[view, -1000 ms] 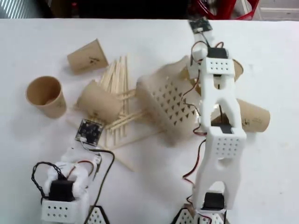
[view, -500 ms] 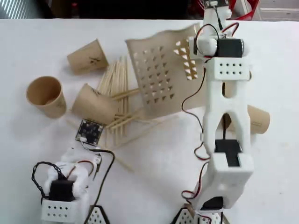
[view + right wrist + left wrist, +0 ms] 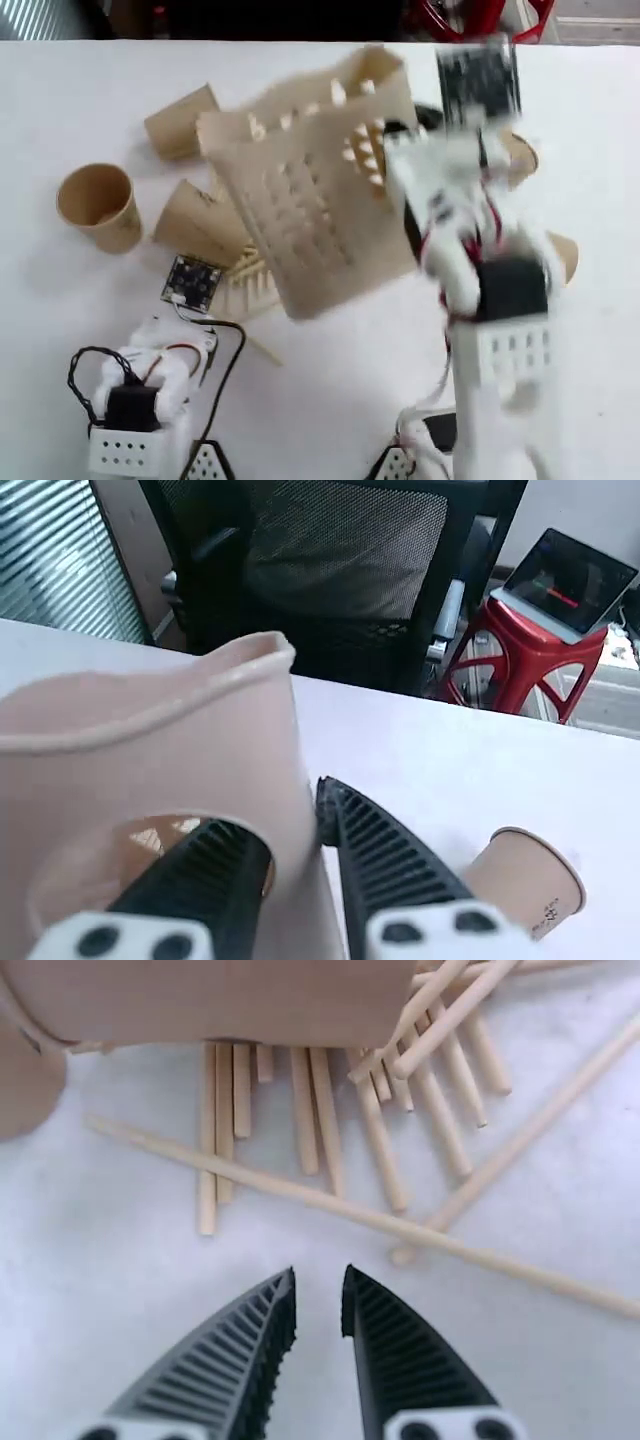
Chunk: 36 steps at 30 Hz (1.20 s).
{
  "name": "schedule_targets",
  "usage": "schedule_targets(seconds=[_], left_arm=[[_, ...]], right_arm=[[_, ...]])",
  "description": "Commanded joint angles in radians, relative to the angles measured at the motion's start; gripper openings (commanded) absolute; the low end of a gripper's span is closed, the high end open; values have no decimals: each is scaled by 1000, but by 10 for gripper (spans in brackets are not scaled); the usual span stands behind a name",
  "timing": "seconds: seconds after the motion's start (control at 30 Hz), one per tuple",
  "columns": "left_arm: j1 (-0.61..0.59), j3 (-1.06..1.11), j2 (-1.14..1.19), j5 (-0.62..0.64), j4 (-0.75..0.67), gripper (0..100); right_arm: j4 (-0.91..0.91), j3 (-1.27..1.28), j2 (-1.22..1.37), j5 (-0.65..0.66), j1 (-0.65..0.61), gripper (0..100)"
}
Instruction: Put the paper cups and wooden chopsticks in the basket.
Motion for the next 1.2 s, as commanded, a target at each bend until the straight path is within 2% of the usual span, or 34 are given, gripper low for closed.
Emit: schedule_targets(seconds=[0.0, 0.2, 0.4, 0.5, 0.63, 0.8, 0.93, 1.17], left_arm=[[-5, 0, -5, -3, 5, 95], [-5, 0, -5, -3, 5, 95], [-5, 0, -5, -3, 5, 95], [-5, 0, -5, -3, 5, 95], [-5, 0, -5, -3, 5, 95], [-5, 0, -5, -3, 5, 95], [-5, 0, -5, -3, 5, 95], [-5, 0, -5, -3, 5, 95]], right_arm=[[-168, 325, -282, 26, -8, 16], [-173, 666, -622, 32, -12, 16], [-179, 934, -886, 25, -117, 16], [-186, 1007, -974, 21, -128, 16], [-206, 1020, -975, -95, -82, 24], [-384, 1073, -964, -230, 28, 64], [-556, 1105, -961, -238, 35, 19], [-576, 1214, -969, -264, 102, 77]])
